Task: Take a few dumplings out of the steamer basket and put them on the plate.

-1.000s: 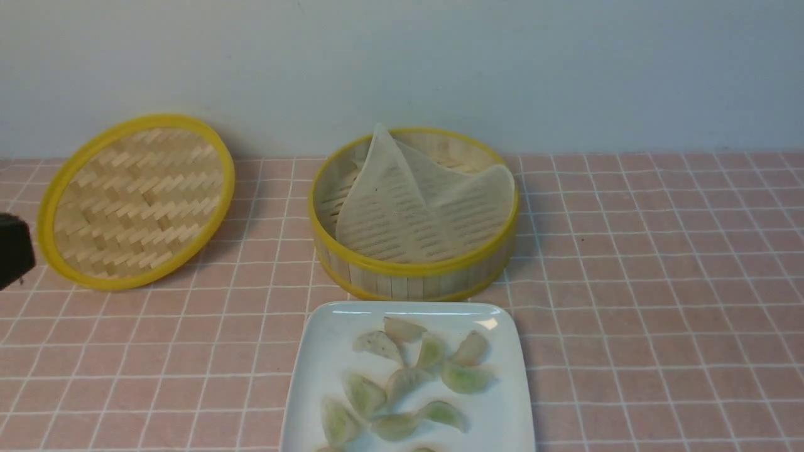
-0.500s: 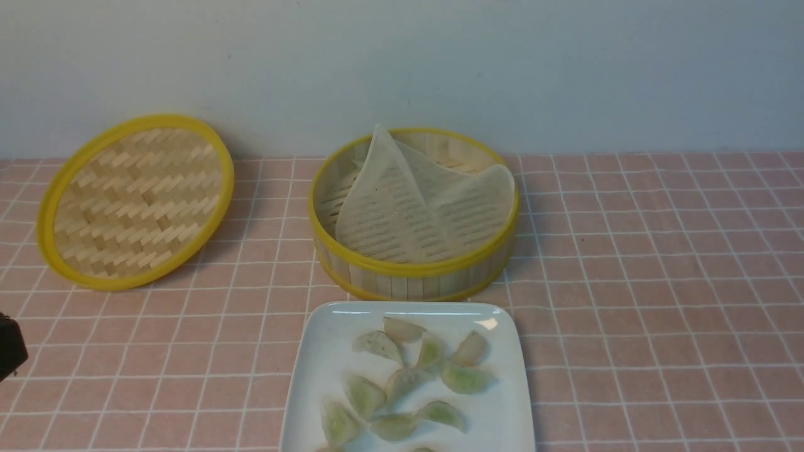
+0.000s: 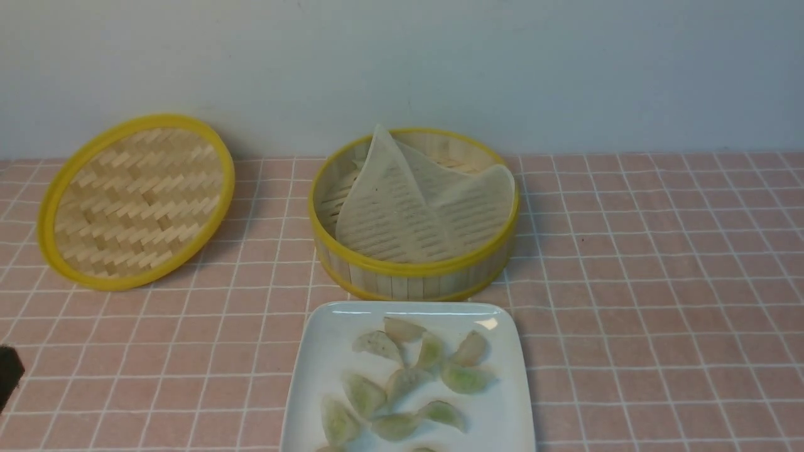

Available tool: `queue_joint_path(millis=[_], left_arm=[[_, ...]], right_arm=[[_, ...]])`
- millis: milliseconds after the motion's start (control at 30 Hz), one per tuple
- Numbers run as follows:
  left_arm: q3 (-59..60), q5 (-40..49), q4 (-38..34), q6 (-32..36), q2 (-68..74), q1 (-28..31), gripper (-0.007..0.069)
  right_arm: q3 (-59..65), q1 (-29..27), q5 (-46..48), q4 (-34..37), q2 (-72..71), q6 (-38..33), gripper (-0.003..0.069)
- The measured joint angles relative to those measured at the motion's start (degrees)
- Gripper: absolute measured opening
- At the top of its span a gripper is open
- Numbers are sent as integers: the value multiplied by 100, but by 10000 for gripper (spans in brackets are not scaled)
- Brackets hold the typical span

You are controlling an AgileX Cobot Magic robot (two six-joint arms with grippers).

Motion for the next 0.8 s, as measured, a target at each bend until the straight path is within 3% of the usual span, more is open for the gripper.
queue_joint_path(millis=[100, 233, 800], left_arm=[[821, -44, 11, 87, -445, 426, -6], [1474, -10, 23, 129, -636, 543, -6], [1541, 100, 22, 140, -637, 543, -6]], right_arm=[[0, 0, 0, 0, 0, 0, -15], [0, 0, 0, -4, 0, 0, -15], [0, 0, 0, -4, -4, 4, -15]])
